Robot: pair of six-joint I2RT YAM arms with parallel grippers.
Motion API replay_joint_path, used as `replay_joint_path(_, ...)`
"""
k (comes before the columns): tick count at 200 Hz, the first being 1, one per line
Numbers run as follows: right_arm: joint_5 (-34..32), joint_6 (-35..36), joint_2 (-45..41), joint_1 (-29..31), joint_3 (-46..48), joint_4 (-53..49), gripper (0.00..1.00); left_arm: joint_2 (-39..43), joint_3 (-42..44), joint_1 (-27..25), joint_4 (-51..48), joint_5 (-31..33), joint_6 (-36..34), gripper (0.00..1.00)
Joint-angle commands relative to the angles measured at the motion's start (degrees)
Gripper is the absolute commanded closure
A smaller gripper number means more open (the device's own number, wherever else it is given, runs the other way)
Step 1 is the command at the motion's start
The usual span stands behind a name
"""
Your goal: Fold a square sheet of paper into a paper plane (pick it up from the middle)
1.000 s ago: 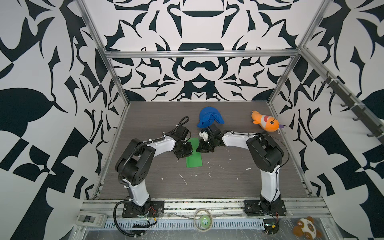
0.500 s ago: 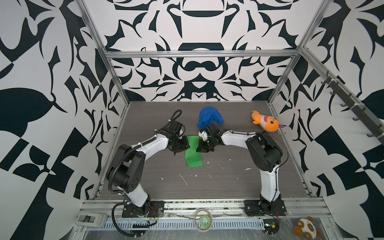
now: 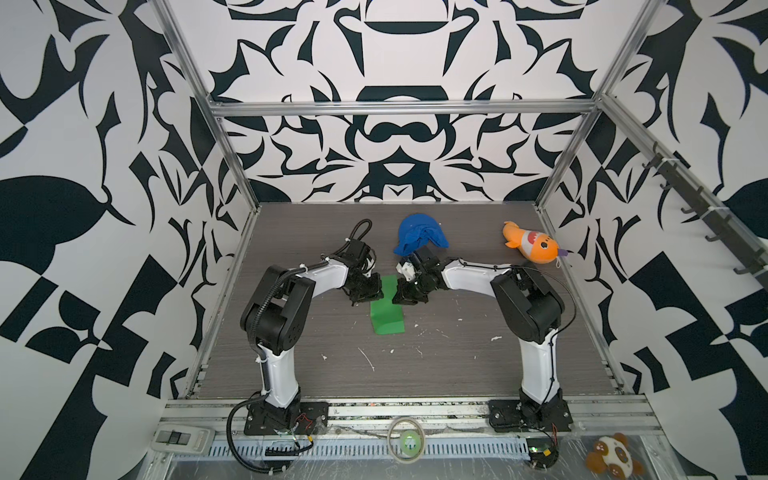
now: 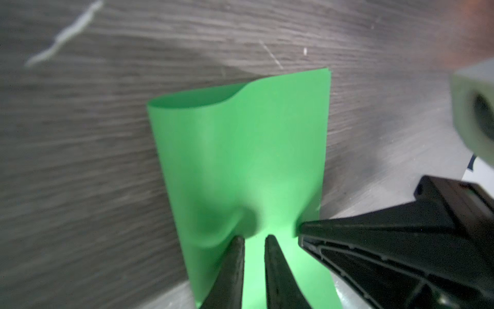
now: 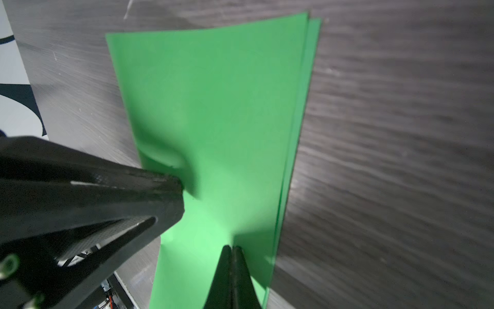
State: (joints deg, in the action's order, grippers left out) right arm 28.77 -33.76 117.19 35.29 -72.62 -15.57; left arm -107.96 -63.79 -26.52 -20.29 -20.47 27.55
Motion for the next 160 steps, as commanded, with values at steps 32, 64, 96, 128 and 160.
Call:
replay_joint_path(32,-12.25,1.39,6.56,-0.17,3.54,-8.82,0.95,2.05,6.27,6.15,-4.97,1.65,-5.84,0.82)
replay_joint_path(64,-12.34,1.63,6.56,-0.22,3.45,-9.03,0.95,6.01,7.95,9.81,-3.27,-0.95,-5.02,0.82)
replay_joint_path(96,-12.38,1.60,6.39,-0.14,3.29,-9.20,0.95,10.59,7.26,9.09,0.39,-6.45,-1.18,0.84)
replay_joint_path(128,-12.47,1.59,6.56,-0.21,3.62,-9.08,0.95,10.88,7.64,6.25,6.92,-10.21,2.14,0.84)
replay_joint_path(160,-12.36,1.50,6.83,-0.20,3.80,-8.93,0.95,4.82,4.10,5.70,6.80,-7.94,4.86,0.86)
